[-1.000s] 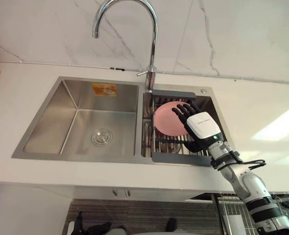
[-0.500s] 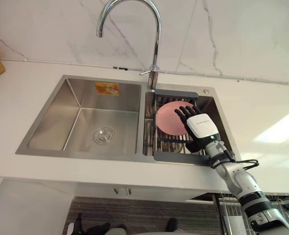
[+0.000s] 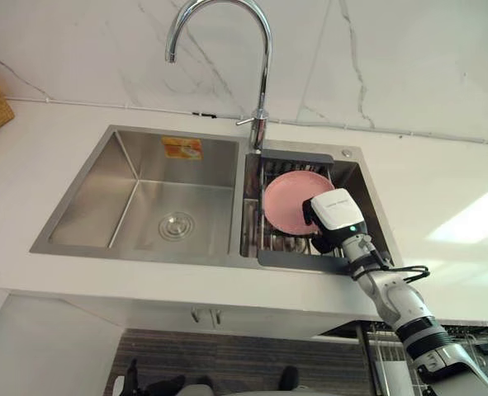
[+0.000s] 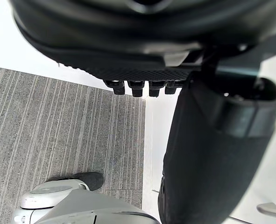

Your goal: Walk over to the sink, pick up the cup, carry it to the dishwasher, place the cup inside the dishwasher, then close the dishwasher door

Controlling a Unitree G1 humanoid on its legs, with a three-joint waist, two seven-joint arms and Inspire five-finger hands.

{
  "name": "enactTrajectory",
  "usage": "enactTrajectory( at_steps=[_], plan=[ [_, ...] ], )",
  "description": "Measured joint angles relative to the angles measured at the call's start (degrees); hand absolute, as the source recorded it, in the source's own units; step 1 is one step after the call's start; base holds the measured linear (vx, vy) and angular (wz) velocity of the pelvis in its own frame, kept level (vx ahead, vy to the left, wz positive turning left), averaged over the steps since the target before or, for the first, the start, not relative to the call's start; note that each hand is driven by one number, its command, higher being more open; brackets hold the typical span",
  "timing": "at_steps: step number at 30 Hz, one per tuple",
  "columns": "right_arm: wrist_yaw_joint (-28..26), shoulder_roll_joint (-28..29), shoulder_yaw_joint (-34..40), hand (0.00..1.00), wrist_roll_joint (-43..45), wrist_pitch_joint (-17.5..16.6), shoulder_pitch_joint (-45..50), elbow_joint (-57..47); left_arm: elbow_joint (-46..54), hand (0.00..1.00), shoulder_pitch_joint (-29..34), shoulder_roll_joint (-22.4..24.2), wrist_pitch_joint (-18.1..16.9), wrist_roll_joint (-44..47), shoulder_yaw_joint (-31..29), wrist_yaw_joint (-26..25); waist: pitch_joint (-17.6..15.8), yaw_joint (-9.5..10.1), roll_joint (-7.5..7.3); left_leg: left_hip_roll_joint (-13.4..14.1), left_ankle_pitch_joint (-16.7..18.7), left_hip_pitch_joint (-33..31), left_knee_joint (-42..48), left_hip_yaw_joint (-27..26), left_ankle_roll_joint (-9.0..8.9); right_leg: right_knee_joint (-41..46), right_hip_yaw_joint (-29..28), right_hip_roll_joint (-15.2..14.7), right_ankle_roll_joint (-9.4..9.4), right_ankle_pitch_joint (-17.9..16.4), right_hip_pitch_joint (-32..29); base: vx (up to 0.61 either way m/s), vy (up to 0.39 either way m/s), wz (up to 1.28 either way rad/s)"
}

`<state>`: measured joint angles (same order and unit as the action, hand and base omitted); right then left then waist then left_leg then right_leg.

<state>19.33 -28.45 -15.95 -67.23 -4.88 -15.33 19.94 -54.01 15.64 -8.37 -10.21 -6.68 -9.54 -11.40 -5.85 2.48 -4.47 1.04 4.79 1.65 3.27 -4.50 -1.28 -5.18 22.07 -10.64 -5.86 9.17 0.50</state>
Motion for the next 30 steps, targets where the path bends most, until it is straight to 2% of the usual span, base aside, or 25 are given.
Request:
enactTrajectory(
  at_steps=[11,15,16,20,30],
  plan=[
    [7.2,0.0,-0.1,0.0,2.6,1.2,0.0,0.1,-0.2,1.0,0.7,0.2,-1.1,0.0,-0.1,-1.6,-0.5,-0.07,0.83,0.2,0.0,-0.5,0.6,-0.3,-0.09,0.0,-0.4,0.2,0.31,0.2,-0.5,-0.01,-0.001,-0.01],
    [10.3,0.0,1.5,0.0,3.1,3.5,-1.0,-0.3,-0.1,1.0,1.0,0.6,-1.4,-0.1,-0.1,-2.1,-1.1,0.03,1.74,0.2,0.0,-0.6,0.8,-0.2,-0.1,0.0,-0.3,0.1,0.33,0.3,-0.6,0.0,0.0,0.0],
    [10.7,-0.1,2.6,1.0,3.5,3.8,-1.7,-0.4,-0.1,1.0,1.1,0.6,-1.5,-0.1,-0.1,-2.1,-1.3,0.04,2.05,0.2,0.0,-0.7,0.8,-0.2,-0.11,0.2,-0.3,0.2,0.33,0.3,-0.6,0.0,0.0,0.0],
    [11.1,-0.3,4.8,1.0,5.3,5.4,-2.3,-2.3,-0.1,1.0,1.5,0.7,-1.5,-0.1,-0.1,-2.5,-1.2,0.1,2.43,0.3,0.0,-0.7,0.9,-0.2,-0.11,0.2,-0.3,0.2,0.31,0.3,-0.6,0.0,0.0,0.0],
    [13.4,-0.4,4.9,1.0,5.3,5.2,-2.2,-5.9,0.3,1.0,1.4,0.8,-1.6,-0.2,-0.1,-3.6,-1.2,0.09,2.41,0.3,0.1,-0.5,0.9,-0.4,-0.11,0.0,-0.7,0.2,0.28,0.3,-0.6,0.0,0.0,-0.01]
  ],
)
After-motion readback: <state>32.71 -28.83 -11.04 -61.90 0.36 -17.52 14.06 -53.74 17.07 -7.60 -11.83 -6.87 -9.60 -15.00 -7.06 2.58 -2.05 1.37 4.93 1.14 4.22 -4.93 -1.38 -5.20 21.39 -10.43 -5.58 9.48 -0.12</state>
